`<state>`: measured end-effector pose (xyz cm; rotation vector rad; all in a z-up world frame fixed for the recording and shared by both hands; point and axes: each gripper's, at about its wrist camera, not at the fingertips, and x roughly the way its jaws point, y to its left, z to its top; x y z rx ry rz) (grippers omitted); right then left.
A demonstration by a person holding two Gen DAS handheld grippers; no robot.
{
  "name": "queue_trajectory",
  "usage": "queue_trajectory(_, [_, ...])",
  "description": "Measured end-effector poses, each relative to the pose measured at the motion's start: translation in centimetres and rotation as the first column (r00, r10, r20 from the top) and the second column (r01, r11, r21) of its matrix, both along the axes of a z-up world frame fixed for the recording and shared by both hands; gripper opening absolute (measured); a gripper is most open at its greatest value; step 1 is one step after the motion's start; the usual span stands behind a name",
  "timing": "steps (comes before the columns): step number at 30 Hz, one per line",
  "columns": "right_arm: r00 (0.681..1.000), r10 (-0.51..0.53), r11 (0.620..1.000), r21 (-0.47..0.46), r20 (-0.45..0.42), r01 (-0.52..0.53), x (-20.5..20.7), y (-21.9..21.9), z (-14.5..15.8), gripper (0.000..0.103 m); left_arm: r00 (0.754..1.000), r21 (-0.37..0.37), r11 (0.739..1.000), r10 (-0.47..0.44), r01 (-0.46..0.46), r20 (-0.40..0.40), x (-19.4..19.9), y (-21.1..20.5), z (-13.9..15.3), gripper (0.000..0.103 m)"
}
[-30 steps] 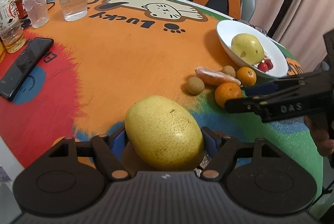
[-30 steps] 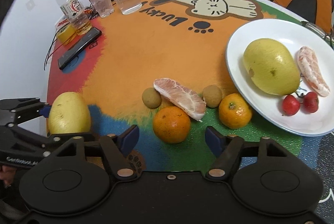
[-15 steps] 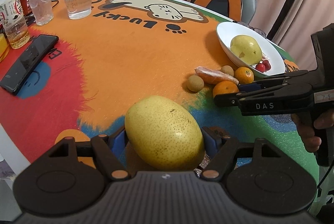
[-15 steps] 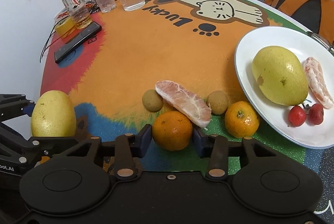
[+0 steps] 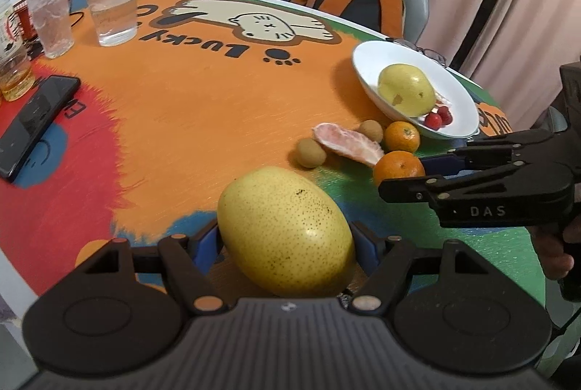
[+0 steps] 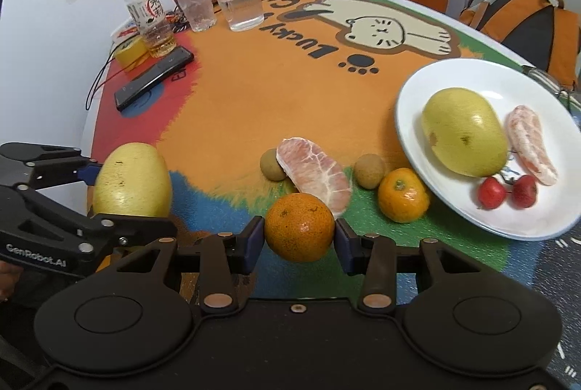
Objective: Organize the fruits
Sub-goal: 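Lift the pomelo over the white plate with the left gripper while the right gripper carries the orange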
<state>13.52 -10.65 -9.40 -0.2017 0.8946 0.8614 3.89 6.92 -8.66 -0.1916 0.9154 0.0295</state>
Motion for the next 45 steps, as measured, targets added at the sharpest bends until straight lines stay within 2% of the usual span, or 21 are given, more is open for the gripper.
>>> queue_trajectory(29, [0.984,-0.174,0.984,0.046,0.027,0.172,0.4,-10.6,2.0,0.042,0.987,-0.004,0.988,-0.157,0.157,0.011,3.5,-7.2,0.4,0.073])
queue_trajectory(45, [0.976,-0.215,0.976,0.044,0.029,0.214,2.2,-14.7,2.5,0.042,0.977,-0.009,0.977,-0.214,0.214,0.017,6.7,-10.8,0.4,0.073])
